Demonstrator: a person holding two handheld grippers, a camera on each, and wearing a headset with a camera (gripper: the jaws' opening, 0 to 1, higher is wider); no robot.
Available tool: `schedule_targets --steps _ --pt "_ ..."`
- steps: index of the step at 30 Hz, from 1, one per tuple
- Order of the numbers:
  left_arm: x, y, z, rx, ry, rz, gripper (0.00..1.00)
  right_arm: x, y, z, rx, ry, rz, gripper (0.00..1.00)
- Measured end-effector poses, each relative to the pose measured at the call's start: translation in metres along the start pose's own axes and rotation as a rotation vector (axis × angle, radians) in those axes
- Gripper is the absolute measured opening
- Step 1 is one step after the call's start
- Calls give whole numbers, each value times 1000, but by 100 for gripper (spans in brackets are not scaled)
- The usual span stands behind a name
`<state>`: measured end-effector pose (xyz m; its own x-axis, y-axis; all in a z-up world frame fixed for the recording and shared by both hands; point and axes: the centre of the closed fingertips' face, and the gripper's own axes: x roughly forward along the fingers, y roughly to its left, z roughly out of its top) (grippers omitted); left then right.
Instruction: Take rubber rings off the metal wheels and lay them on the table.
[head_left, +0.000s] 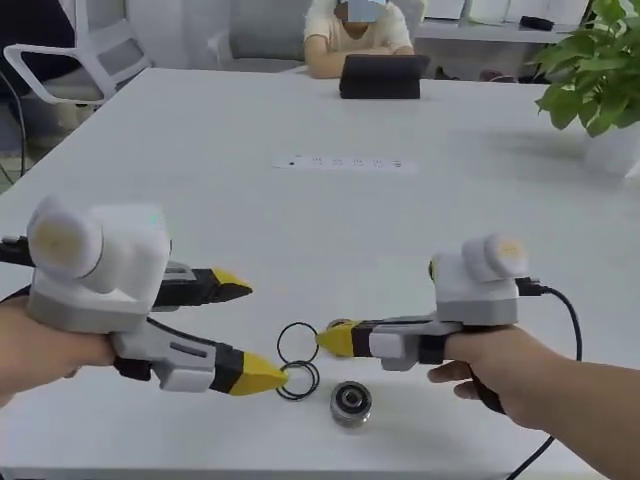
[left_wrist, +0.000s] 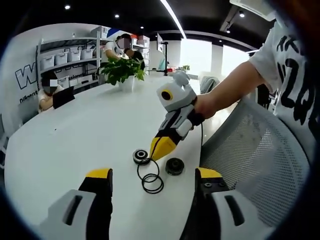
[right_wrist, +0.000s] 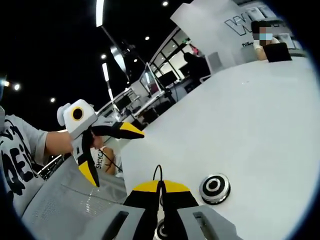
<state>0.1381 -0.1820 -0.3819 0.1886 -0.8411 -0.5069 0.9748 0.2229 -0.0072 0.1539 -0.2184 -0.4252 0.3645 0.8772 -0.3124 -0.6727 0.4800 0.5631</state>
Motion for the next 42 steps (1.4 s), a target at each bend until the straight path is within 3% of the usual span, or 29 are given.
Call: schedule_targets --steps 9,25,42 --pt "-10 4 -1 -5 -3 7 70 6 6 -7 -11 49 21 0" --pt "-16 8 -9 -13 18 18 70 14 12 -21 -48 127 36 0" --pt "-15 7 -9 -8 23 17 70 11 1 -25 -76 150 -23 0"
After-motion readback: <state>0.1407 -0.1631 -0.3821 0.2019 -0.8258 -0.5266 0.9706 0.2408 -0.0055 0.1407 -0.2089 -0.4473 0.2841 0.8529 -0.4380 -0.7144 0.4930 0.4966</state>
